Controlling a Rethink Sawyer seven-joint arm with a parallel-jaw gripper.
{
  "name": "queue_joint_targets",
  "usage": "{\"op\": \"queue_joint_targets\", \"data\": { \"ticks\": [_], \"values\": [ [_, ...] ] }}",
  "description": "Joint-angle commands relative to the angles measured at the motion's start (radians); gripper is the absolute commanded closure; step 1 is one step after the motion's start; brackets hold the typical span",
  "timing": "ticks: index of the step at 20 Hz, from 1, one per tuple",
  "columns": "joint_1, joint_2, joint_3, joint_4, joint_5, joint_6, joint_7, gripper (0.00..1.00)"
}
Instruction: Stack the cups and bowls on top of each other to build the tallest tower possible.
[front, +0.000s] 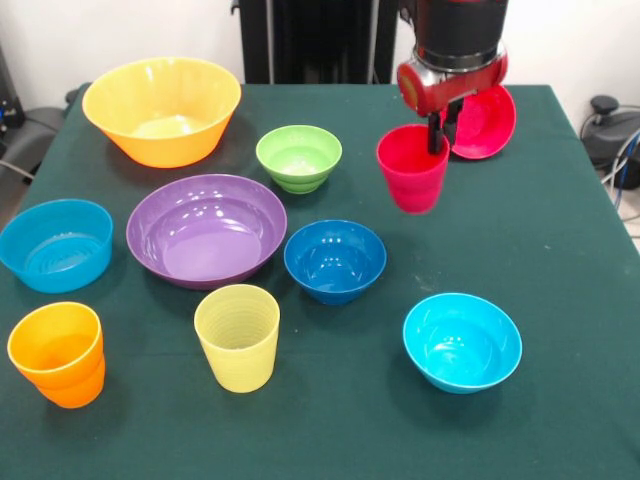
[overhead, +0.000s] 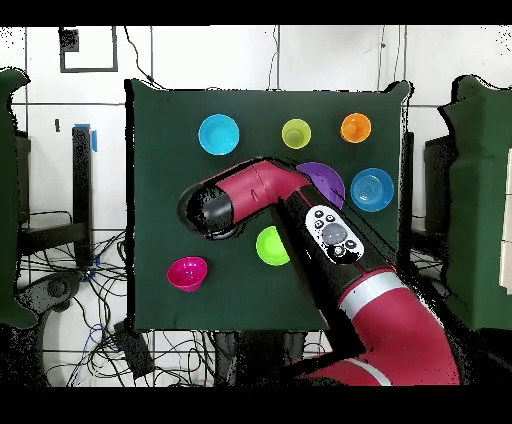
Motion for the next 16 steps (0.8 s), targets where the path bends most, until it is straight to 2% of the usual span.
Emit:
{"op": "queue_joint_targets", "data": {
  "ticks": [1, 8, 16],
  "values": [
    [0.021, -0.022, 0.01, 0.097, 0.0, -0.036, -0.039, 1.0],
    [0.066, -0.056, -0.016, 0.178, -0.019, -0.108, 0.054, 1.0],
    [0.114, -0.113, -0.048, 0.264, 0.005, -0.162, 0.129, 1.0]
  ]
}}
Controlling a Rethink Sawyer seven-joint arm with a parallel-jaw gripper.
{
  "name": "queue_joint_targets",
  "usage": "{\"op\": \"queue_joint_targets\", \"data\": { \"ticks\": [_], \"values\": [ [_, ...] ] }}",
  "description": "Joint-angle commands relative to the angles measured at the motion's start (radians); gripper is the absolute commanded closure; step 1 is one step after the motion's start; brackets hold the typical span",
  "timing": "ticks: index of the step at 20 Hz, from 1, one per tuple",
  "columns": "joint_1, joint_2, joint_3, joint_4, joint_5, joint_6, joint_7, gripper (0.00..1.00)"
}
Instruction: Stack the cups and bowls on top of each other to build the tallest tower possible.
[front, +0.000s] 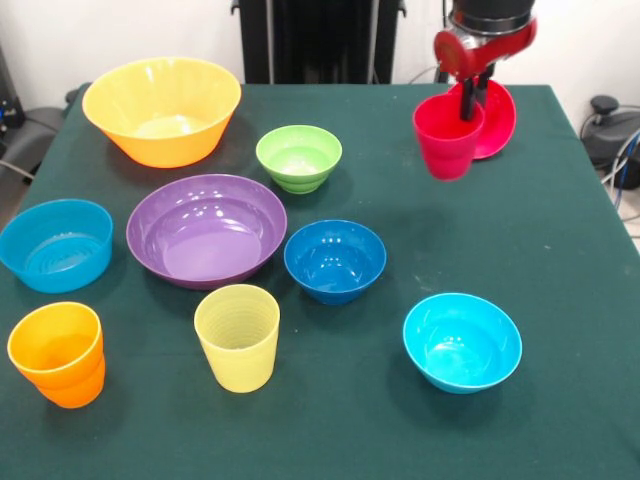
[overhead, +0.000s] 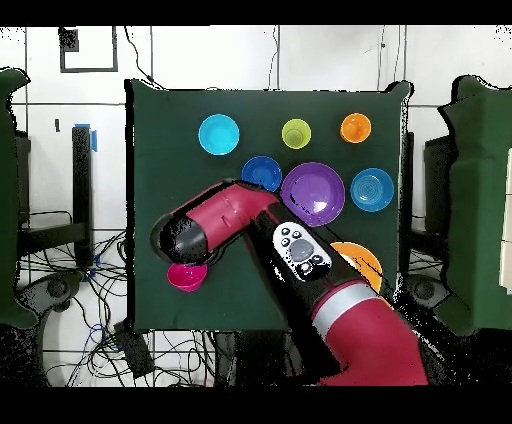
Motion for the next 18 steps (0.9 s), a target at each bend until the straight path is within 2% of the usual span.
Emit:
{"op": "queue_joint_targets", "data": {
  "ticks": [1, 18],
  "values": [
    [0.051, -0.044, -0.052, 0.128, 0.004, -0.086, 0.134, 1.0],
    [0.173, -0.124, -0.17, 0.261, 0.045, -0.217, 0.251, 1.0]
  ]
}}
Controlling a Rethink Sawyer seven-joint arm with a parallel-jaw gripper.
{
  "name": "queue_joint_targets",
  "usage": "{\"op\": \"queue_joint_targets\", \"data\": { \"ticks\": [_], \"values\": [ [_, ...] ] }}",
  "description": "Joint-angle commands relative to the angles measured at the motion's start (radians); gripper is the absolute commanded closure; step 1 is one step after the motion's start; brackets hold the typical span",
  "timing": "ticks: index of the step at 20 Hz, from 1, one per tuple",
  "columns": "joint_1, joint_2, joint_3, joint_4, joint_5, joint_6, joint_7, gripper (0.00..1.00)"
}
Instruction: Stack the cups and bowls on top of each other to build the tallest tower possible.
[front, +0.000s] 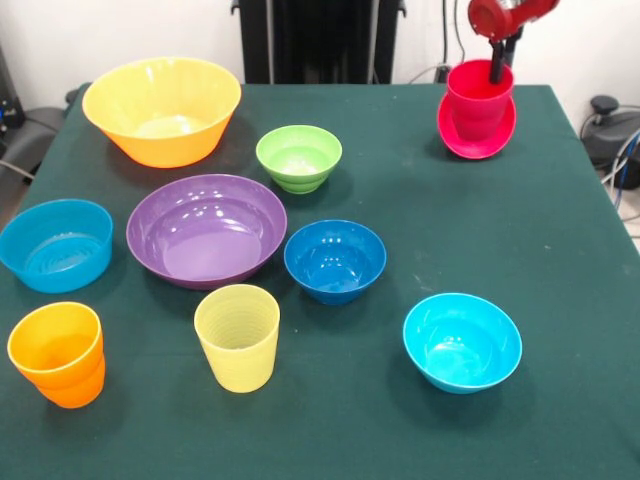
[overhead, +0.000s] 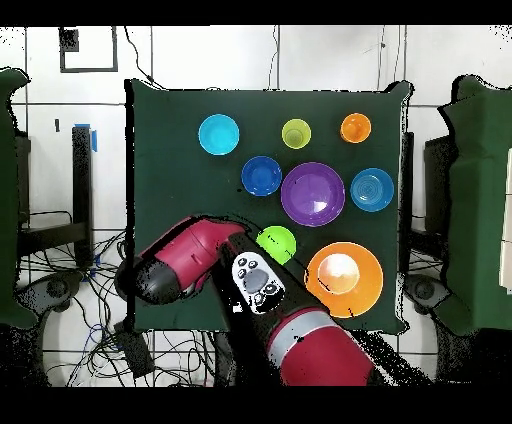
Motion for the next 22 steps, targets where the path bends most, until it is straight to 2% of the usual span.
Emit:
{"op": "queue_joint_targets", "data": {
  "ticks": [1, 5, 12, 18, 22],
  "values": [
    [0.062, -0.021, -0.112, 0.112, 0.006, -0.099, 0.221, 1.0],
    [0.111, 0.009, -0.159, 0.115, -0.005, -0.145, 0.261, 1.0],
    [0.188, 0.004, -0.22, 0.132, -0.004, -0.202, 0.314, 1.0],
    [0.209, 0.006, -0.238, 0.132, 0.003, -0.22, 0.305, 1.0],
    [0.222, -0.038, -0.224, 0.136, 0.021, -0.193, 0.282, 1.0]
  ]
}}
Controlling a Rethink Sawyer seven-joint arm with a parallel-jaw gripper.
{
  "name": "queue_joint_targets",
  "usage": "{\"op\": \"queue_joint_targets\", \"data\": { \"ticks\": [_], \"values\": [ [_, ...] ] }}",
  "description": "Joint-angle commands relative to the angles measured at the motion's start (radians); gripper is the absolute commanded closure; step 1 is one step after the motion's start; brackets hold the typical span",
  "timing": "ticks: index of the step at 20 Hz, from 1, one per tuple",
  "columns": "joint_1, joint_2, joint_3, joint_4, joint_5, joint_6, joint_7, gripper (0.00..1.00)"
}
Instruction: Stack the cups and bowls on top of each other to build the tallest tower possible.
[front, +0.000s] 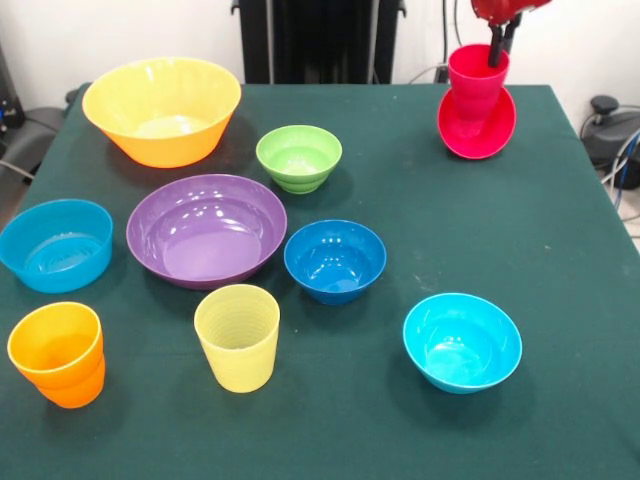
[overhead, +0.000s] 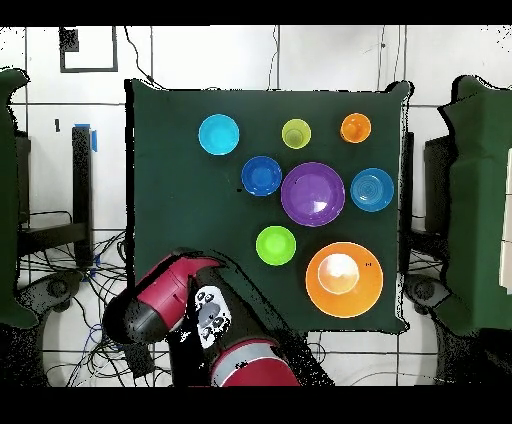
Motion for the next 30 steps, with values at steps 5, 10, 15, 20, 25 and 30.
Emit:
{"op": "queue_joint_targets", "data": {
  "ticks": [5, 10, 15, 20, 25, 30],
  "values": [
    [0.079, 0.016, -0.042, 0.028, 0.029, -0.046, 0.15, 1.0],
    [0.135, 0.049, -0.074, 0.012, 0.032, -0.072, 0.181, 1.0],
    [0.216, 0.102, -0.138, -0.023, 0.024, -0.128, 0.222, 1.0],
    [0.27, 0.146, -0.176, -0.06, 0.048, -0.154, 0.22, 1.0],
    [0.287, 0.193, -0.188, -0.092, 0.077, -0.165, 0.193, 1.0],
    [0.274, 0.189, -0.186, -0.08, 0.096, -0.169, 0.159, 1.0]
  ]
}}
